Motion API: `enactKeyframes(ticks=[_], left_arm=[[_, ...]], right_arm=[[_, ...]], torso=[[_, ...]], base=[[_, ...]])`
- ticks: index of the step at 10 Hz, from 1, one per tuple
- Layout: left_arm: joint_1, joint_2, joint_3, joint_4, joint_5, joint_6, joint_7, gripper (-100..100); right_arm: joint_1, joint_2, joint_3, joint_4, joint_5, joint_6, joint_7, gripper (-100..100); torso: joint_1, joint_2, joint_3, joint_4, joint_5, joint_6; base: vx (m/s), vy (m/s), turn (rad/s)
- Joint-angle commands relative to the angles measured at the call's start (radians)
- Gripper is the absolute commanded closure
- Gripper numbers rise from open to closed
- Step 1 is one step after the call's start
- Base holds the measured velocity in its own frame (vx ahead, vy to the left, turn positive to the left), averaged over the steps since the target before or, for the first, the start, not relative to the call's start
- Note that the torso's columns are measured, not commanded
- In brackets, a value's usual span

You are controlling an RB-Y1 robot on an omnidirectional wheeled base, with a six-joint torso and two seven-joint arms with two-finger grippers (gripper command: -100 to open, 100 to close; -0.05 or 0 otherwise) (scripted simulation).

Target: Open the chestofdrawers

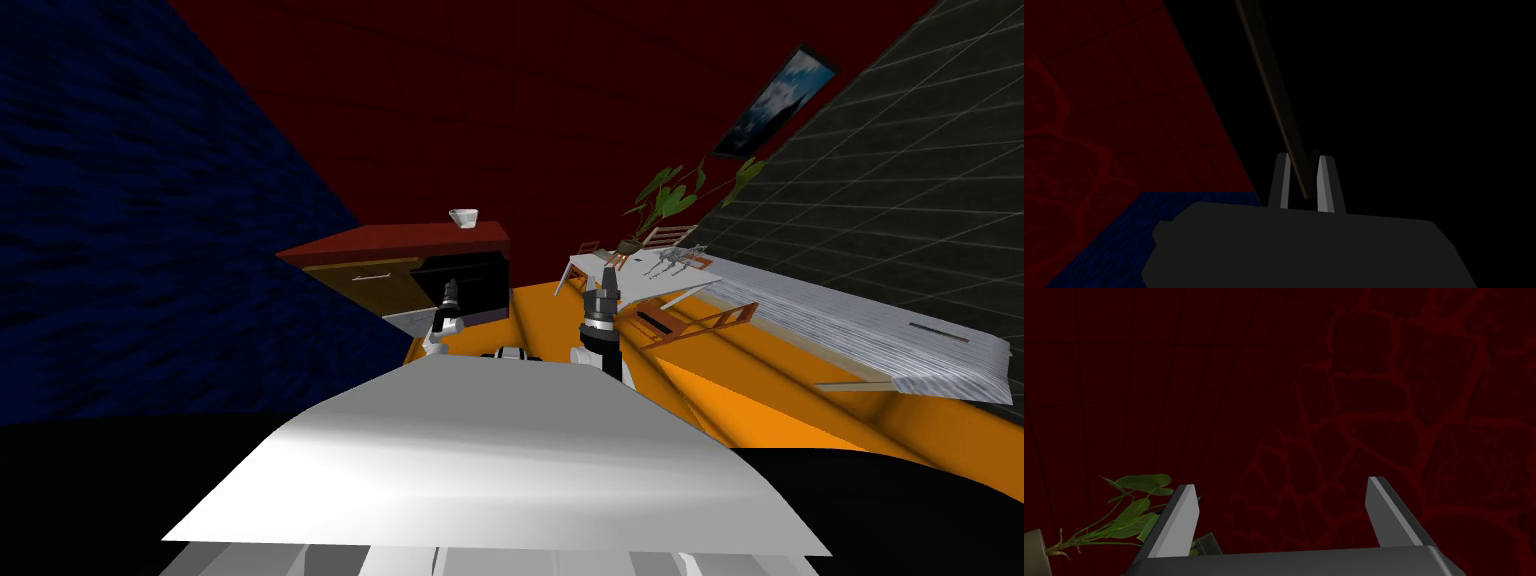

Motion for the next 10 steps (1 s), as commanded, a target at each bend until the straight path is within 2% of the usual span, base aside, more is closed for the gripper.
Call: enactKeyframes(ticks=[1, 2, 3, 4, 5, 6, 7, 8, 9, 10], left_arm=[[-0.032, 0.004, 0.022, 0.028, 0.064, -0.006, -0.072, 100], [-0.032, 0.004, 0.022, 0.028, 0.081, -0.006, -0.097, 100], [-0.058, 0.007, 0.039, 0.056, 0.117, -0.012, -0.125, 100], [-0.058, 0.007, 0.039, 0.056, 0.143, -0.012, -0.153, 100], [-0.058, 0.007, 0.039, 0.056, 0.143, -0.012, -0.165, 100], [-0.085, 0.01, 0.055, 0.084, 0.188, -0.017, -0.202, 100], [-0.085, 0.01, 0.055, 0.084, 0.205, -0.017, -0.228, 100], [-0.111, 0.014, 0.072, 0.111, 0.241, -0.023, -0.256, 100], [-0.111, 0.014, 0.072, 0.111, 0.267, -0.023, -0.283, 100], [-0.111, 0.014, 0.072, 0.111, 0.267, -0.023, -0.294, 100]], right_arm=[[0.0, 0.0, 0.0, 0.0, 0.0, 0.0, 0.0, 0], [0.0, 0.0, 0.0, 0.0, 0.0, 0.0, 0.0, 0], [0.0, 0.0, 0.0, 0.0, 0.0, 0.0, 0.0, 0], [0.0, 0.0, 0.0, 0.0, 0.0, 0.0, 0.0, 0], [0.0, 0.0, 0.0, 0.0, 0.0, 0.0, 0.0, 0], [0.0, 0.0, 0.0, 0.0, 0.0, 0.0, 0.0, 0], [0.0, 0.0, 0.0, 0.0, 0.0, 0.0, 0.0, 0], [0.0, 0.0, 0.0, 0.0, 0.0, 0.0, 0.0, 0], [0.0, 0.0, 0.0, 0.0, 0.0, 0.0, 0.0, 0], [0.0, 0.0, 0.0, 0.0, 0.0, 0.0, 0.0, 0]], torso=[[0.001, -0.002, -0.001, 0.0, -0.001, -0.002], [0.0, 0.001, 0.0, 0.0, 0.0, 0.001], [0.0, 0.002, 0.001, 0.0, 0.0, 0.001], [-0.001, 0.003, 0.002, 0.0, 0.0, 0.002], [0.0, 0.002, 0.001, 0.0, 0.0, 0.0], [0.0, -0.001, -0.001, 0.0, -0.001, -0.002], [-0.001, 0.001, 0.0, 0.0, 0.0, 0.002], [-0.001, 0.001, 0.0, 0.0, 0.0, 0.001], [-0.001, 0.002, 0.001, 0.0, 0.0, 0.002], [-0.001, 0.001, 0.0, 0.0, 0.0, 0.001]], base=[[-0.082, -0.009, -0.155], [-0.089, 0.005, -0.097], [-0.128, 0.008, -0.176], [-0.11, 0.011, -0.098], [-0.045, -0.002, -0.008], [-0.084, -0.007, -0.166], [-0.091, -0.006, -0.094], [-0.122, -0.007, -0.151], [-0.112, 0.002, -0.103], [-0.051, -0.003, -0.015]])
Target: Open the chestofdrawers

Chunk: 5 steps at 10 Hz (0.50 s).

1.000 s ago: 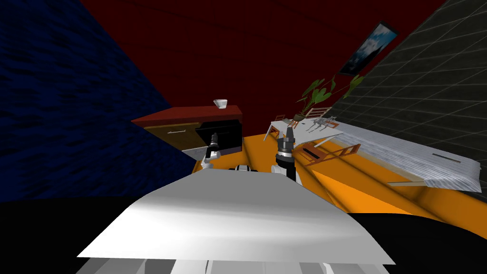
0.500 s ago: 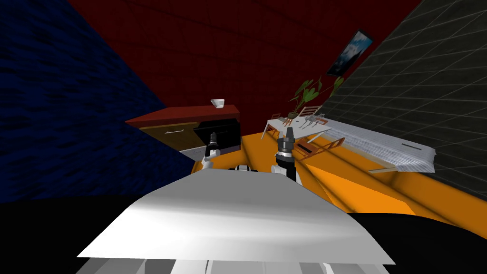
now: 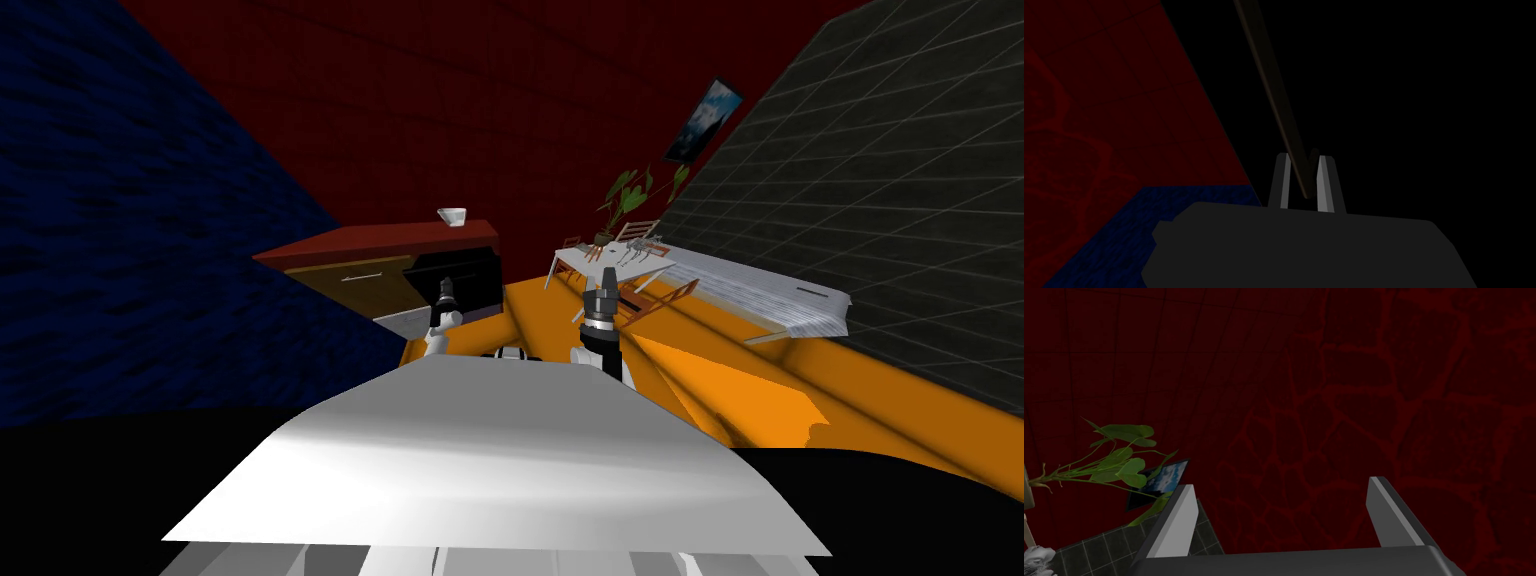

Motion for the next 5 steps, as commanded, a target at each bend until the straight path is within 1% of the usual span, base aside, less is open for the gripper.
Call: enactKeyframes(ticks=[1, 5], left_arm=[[-0.02, 0.001, 0.014, -0.018, 0.026, 0.043, -0.038, -100], [-0.052, 0.004, 0.042, -0.063, 0.053, 0.128, -0.073, -100]], right_arm=[[0.0, 0.0, 0.0, 0.0, 0.0, 0.0, 0.0, 0], [0.0, 0.0, 0.0, 0.0, 0.0, 0.0, 0.0, 0]], torso=[[0.001, -0.002, -0.002, 0.0, -0.001, -0.002], [0.0, -0.002, -0.001, -0.001, 0.0, 0.001]], base=[[-0.021, -0.024, 0.069], [-0.007, -0.034, 0.05]])
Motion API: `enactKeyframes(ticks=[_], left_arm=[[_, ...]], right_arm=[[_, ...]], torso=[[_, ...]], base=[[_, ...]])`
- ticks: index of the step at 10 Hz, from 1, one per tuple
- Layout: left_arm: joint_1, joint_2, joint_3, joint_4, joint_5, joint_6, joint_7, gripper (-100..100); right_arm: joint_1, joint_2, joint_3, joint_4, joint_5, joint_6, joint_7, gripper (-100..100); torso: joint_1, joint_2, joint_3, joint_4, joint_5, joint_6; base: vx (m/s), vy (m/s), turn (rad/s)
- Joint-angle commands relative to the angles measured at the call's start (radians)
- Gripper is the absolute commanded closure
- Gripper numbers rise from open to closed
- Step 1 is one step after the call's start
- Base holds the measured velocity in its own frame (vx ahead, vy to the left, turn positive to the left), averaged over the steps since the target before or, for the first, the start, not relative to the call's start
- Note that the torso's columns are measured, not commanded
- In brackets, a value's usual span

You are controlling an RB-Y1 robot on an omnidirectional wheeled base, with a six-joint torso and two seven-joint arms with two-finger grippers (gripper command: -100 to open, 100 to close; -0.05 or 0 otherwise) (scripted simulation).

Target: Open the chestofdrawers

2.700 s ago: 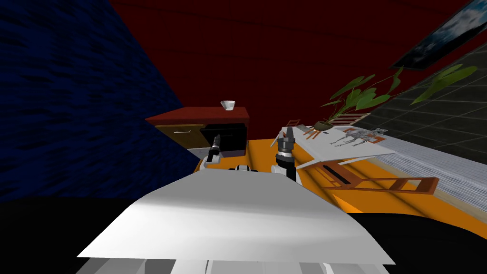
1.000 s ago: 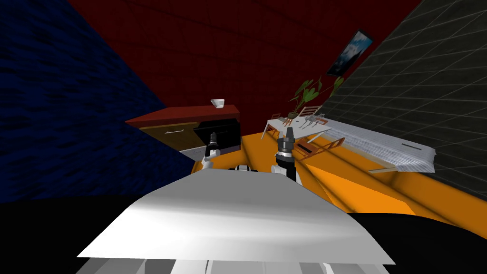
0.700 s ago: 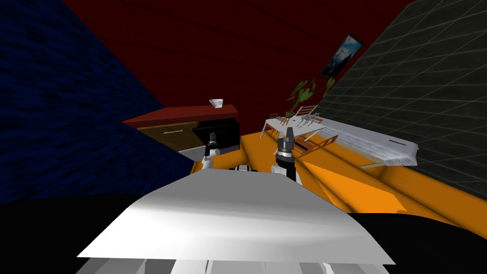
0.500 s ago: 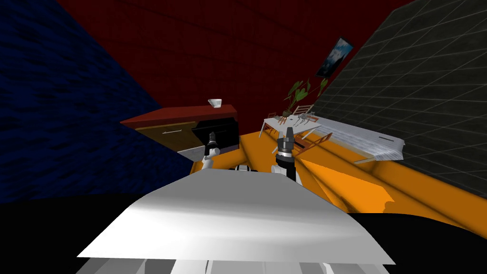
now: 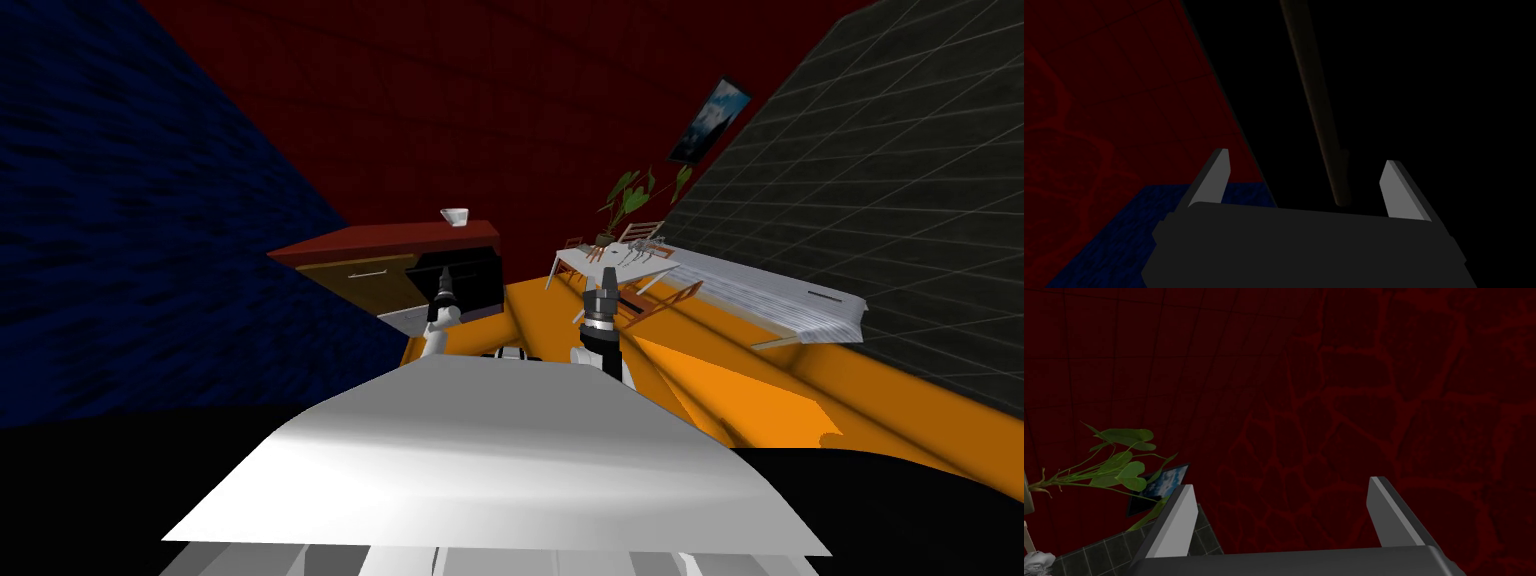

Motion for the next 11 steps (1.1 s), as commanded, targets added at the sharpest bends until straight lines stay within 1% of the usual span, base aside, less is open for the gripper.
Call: enactKeyframes(ticks=[1, 4, 5, 6, 11], left_arm=[[-0.022, -0.003, 0.022, -0.038, 0.017, 0.066, -0.029, -100], [-0.046, 0.0, 0.043, -0.073, 0.037, 0.129, -0.055, -100], [-0.039, -0.004, 0.041, -0.069, 0.032, 0.12, -0.05, -100], [-0.039, -0.004, 0.043, -0.07, 0.033, 0.126, -0.053, 0], [-0.037, -0.005, 0.043, -0.068, 0.033, 0.127, -0.052, 0]], right_arm=[[0.0, 0.0, 0.0, 0.0, 0.0, 0.0, 0.0, 0], [0.0, 0.0, 0.0, 0.0, 0.0, 0.0, 0.0, 0], [0.0, 0.0, 0.0, 0.0, 0.0, 0.0, 0.0, 0], [0.0, 0.0, 0.0, 0.0, 0.0, 0.0, 0.0, 0], [0.0, 0.0, 0.0, 0.0, 0.0, 0.0, 0.0, 0]], torso=[[0.0, 0.001, 0.001, 0.0, 0.0, 0.0], [0.0, 0.001, 0.001, 0.0, 0.0, 0.0], [-0.001, 0.002, 0.001, 0.002, -0.001, 0.0], [-0.001, 0.002, 0.001, 0.002, -0.001, 0.0], [0.0, 0.001, 0.001, 0.001, 0.0, 0.0]], base=[[-0.005, -0.028, 0.044], [-0.009, -0.029, 0.046], [-0.003, -0.011, 0.011], [0.0, 0.0, 0.0], [0.0, 0.0, 0.0]])
